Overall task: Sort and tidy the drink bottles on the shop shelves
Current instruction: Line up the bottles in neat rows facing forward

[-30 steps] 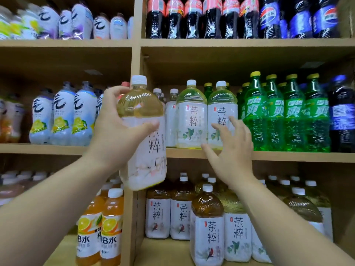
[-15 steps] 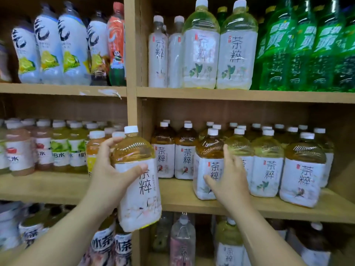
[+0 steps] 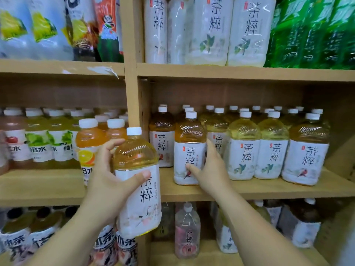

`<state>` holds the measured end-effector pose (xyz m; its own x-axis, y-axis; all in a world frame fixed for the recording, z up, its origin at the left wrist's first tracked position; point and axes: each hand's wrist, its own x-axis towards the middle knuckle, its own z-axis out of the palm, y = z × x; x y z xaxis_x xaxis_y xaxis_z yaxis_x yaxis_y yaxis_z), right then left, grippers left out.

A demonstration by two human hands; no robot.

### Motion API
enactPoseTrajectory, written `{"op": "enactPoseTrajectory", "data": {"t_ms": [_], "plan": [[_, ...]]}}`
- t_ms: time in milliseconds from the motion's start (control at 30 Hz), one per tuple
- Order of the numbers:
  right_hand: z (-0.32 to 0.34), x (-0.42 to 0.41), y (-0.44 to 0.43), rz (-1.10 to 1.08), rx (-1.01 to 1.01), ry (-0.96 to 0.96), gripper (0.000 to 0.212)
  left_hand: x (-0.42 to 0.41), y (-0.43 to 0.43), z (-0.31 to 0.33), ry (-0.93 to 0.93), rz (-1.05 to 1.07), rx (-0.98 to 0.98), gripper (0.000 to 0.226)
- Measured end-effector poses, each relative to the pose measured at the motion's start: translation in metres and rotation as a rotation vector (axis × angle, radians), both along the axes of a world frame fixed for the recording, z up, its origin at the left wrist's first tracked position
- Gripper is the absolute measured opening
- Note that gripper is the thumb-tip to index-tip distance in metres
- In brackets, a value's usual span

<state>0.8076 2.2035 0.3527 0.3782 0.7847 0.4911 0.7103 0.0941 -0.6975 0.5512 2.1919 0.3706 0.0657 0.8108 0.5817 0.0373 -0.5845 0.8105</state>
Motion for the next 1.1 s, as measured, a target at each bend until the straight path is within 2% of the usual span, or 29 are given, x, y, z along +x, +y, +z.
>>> {"op": "enactPoseTrajectory", "data": {"t_ms": [133, 333, 600, 700, 767, 900, 967, 1100], "plan": [[-0.003, -0.026, 0.019, 0.031, -0.012, -0.007, 0.094, -0.012, 0.010, 0.000, 0.006, -0.065, 0.021, 0.087], [-0.005, -0.055, 0.040, 0.027, 0.011, -0.006, 0.096, -0.032, 0.021, 0.000, -0.008, -0.140, 0.061, 0.079], [-0.004, -0.064, 0.051, 0.007, 0.023, -0.011, 0.094, -0.042, 0.022, -0.002, -0.008, -0.147, 0.067, 0.080], [-0.003, -0.059, 0.046, 0.048, 0.006, -0.050, 0.100, -0.035, 0.019, -0.002, -0.010, -0.124, 0.073, 0.081], [0.000, -0.048, 0.035, 0.008, 0.022, -0.155, 0.098, -0.027, 0.014, -0.001, -0.011, -0.112, 0.074, 0.081], [0.008, 0.003, 0.006, -0.279, 0.208, -0.692, 0.062, -0.001, 0.002, 0.004, -0.004, -0.094, 0.083, 0.085], [0.009, 0.039, -0.001, -0.352, 0.150, -0.858, 0.052, 0.018, -0.004, 0.005, -0.003, -0.097, 0.089, 0.083], [0.009, 0.099, -0.014, -0.394, -0.080, -1.108, 0.045, 0.065, -0.010, 0.008, 0.008, -0.097, 0.091, 0.087]]}}
